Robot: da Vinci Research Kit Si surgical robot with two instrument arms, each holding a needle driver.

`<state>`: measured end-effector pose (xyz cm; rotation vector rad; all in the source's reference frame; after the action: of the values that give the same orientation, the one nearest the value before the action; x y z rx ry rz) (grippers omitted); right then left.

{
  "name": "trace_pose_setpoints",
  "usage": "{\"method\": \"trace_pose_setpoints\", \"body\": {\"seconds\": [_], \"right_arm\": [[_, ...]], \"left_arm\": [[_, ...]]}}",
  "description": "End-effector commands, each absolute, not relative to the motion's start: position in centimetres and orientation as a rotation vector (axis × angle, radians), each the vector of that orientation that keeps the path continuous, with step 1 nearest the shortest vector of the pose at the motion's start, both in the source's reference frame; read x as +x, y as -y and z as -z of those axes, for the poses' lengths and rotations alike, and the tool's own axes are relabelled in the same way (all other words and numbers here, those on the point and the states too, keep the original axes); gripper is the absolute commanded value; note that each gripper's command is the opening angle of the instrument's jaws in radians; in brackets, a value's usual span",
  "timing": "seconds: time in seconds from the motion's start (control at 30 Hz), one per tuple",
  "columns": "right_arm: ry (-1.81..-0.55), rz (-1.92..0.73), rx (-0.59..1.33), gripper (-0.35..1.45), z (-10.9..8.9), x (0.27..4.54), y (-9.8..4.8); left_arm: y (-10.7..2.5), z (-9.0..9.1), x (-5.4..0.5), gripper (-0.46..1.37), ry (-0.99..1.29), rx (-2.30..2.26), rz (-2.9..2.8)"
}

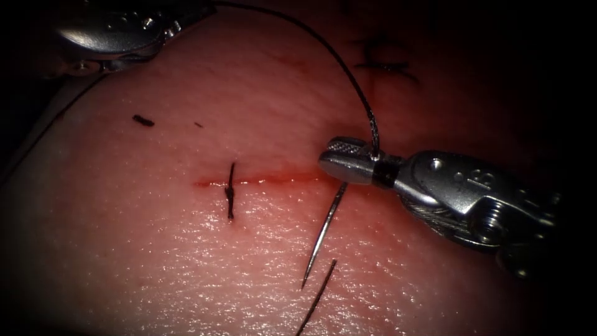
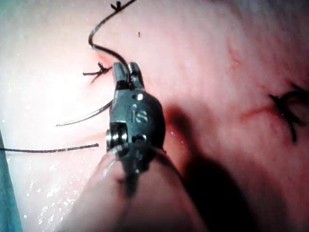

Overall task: Wound Closure
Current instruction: Insert needle into flesh above wound

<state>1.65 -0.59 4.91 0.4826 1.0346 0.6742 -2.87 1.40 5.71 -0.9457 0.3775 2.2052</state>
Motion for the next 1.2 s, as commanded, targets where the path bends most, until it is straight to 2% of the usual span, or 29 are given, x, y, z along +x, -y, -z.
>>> {"method": "trace_pose_setpoints", "body": {"seconds": [0.03, 0.1, 0.17, 0.2, 0.43, 0.57, 0.73, 0.87, 0.97, 1.03, 1.1, 1.13, 1.2], "right_arm": [[-1.047, -0.654, 0.495, -0.35, -4.9, 1.64, 0.6], [-1.056, -0.642, 0.51, -0.35, -4.9, 1.64, 0.6], [-1.065, -0.637, 0.535, -0.35, -4.9, 1.63, 0.5], [-1.066, -0.639, 0.541, -0.35, -4.9, 1.63, 0.5], [-1.054, -0.661, 0.55, -0.35, -5.0, 1.53, 0.5], [-1.044, -0.693, 0.558, -0.35, -5.1, 1.4, 0.4], [-1.014, -0.719, 0.557, -0.35, -5.3, 1.26, 0.4], [-1.009, -0.728, 0.552, -0.35, -5.4, 1.19, 0.4], [-1.004, -0.731, 0.552, -0.35, -5.4, 1.17, 0.4], [-1.012, -0.736, 0.553, -0.35, -5.3, 1.18, 0.4], [-1.029, -0.748, 0.554, -0.35, -5.3, 1.19, 0.3], [-1.041, -0.761, 0.557, -0.35, -5.2, 1.2, 0.3], [-1.052, -0.752, 0.55, -0.35, -5.2, 1.21, 0.3]], "left_arm": [[-1.3, -5.7, -2.87, 0.44, -0.333, -1.015, -2.198], [-1.2, -5.7, -2.87, 0.93, -0.325, -1.059, -2.202], [-1.1, -5.7, -2.87, 1.31, -0.273, -1.157, -2.193], [-1.0, -5.6, -2.87, 1.35, -0.25, -1.188, -2.178], [-0.5, -5.4, -2.69, 1.36, -0.117, -1.395, -2.137], [-0.4, -5.2, -2.53, 1.36, -0.192, -1.443, -2.104], [-0.5, -5.0, -2.47, 1.35, -0.424, -1.547, -2.105], [-0.3, -4.9, -2.56, 1.35, -0.428, -1.67, -2.099], [-0.1, -4.8, -2.67, 1.19, -0.392, -1.75, -2.077], [0.0, -4.8, -2.73, 1.17, -0.326, -1.78, -2.078], [0.1, -4.8, -2.81, 1.03, -0.2, -1.789, -2.088], [0.2, -4.8, -2.84, 0.88, -0.143, -1.79, -2.085], [0.2, -4.9, -2.89, 0.79, -0.096, -1.788, -2.078]]}}
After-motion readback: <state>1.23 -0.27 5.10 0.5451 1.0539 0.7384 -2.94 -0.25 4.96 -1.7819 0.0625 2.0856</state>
